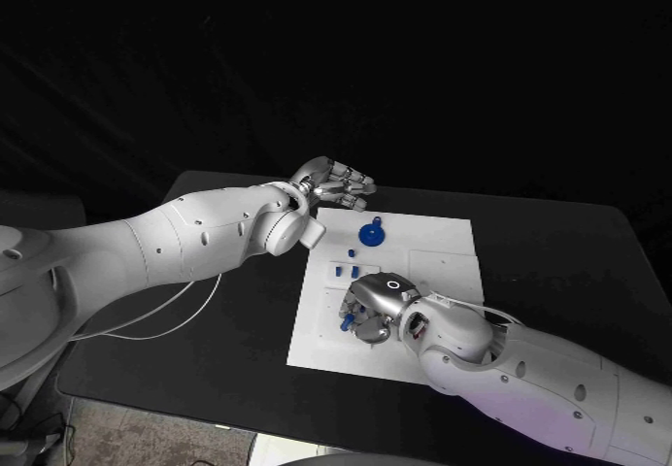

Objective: Assemble the parts on the task board

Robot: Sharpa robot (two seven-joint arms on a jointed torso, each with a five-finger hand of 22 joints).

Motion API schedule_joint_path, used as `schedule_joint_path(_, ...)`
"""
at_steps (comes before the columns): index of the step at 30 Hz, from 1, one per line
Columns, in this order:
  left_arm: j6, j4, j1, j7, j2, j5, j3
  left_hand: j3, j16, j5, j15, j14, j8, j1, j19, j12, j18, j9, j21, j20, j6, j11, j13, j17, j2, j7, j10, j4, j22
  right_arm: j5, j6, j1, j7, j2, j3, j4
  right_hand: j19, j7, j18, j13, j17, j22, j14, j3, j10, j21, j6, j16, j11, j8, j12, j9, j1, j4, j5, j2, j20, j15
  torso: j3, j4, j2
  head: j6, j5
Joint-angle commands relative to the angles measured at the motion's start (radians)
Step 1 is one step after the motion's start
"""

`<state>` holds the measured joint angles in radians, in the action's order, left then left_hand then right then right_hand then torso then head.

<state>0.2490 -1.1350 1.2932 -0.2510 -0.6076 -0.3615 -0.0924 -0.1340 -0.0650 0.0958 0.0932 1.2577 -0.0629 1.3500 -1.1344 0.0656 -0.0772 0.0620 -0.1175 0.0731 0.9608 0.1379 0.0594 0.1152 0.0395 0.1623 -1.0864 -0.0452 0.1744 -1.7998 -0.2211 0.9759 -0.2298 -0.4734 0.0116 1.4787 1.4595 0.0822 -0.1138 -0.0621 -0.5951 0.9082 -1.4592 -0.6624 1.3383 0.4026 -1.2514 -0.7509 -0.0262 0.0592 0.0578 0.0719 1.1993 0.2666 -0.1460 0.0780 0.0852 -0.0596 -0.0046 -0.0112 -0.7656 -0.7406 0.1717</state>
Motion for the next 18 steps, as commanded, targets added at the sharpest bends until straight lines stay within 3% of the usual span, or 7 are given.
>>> schedule_joint_path(1,-0.014,-0.001,0.0,-0.003,0.002,0.003,0.001,0.006,-0.004,-0.007,-0.003,-0.003,-0.004,-0.001,0.008,-0.004,0.0,0.001,-0.007,0.0,-0.006,-0.002,0.0,0.0,0.011,0.0,0.007,0.003,-0.001,-0.036,0.037,-0.001,-0.012,0.008,0.004,0.005,0.001,-0.003,-0.009,0.0,0.0,0.001,0.001,-0.005,0.009,-0.006,-0.01,-0.004,0.001,0.005,0.003,0.001,-0.004,-0.003,0.006,-0.009,0.003,-0.007,-0.0004,0.0004,0.0,0.0,-0.002)
schedule_joint_path(8,-0.017,-0.001,0.0,0.0,0.002,0.003,0.001,0.006,-0.004,-0.007,-0.003,-0.003,-0.004,-0.001,0.008,-0.004,0.0,0.001,-0.007,0.0,-0.006,-0.002,0.0,0.0,0.011,0.0,0.007,0.003,-0.001,-0.081,0.084,0.0,-0.035,0.02,0.014,0.012,-0.002,-0.003,-0.006,0.0,0.0,0.006,0.003,-0.008,0.009,-0.008,-0.011,-0.004,0.0,0.005,0.003,0.001,-0.004,0.0,0.01,-0.008,0.003,-0.007,-0.0008,-0.0012,0.001,-0.001,-0.003)
schedule_joint_path(18,-0.022,-0.001,0.0,0.004,0.002,0.003,0.001,0.007,-0.004,-0.008,-0.002,-0.004,-0.004,0.0,0.008,-0.004,0.0,0.001,-0.007,0.001,-0.007,-0.002,0.0,0.0,0.011,0.0,0.009,0.003,-0.002,-0.093,0.101,0.001,-0.043,0.032,0.022,0.016,-0.005,-0.002,-0.005,0.0,0.001,0.01,0.006,-0.007,0.006,-0.011,-0.009,-0.002,0.0,0.004,0.003,0.001,-0.008,-0.001,0.008,-0.005,0.003,-0.007,-0.0009,0.0012,0.0,-0.002,-0.005)
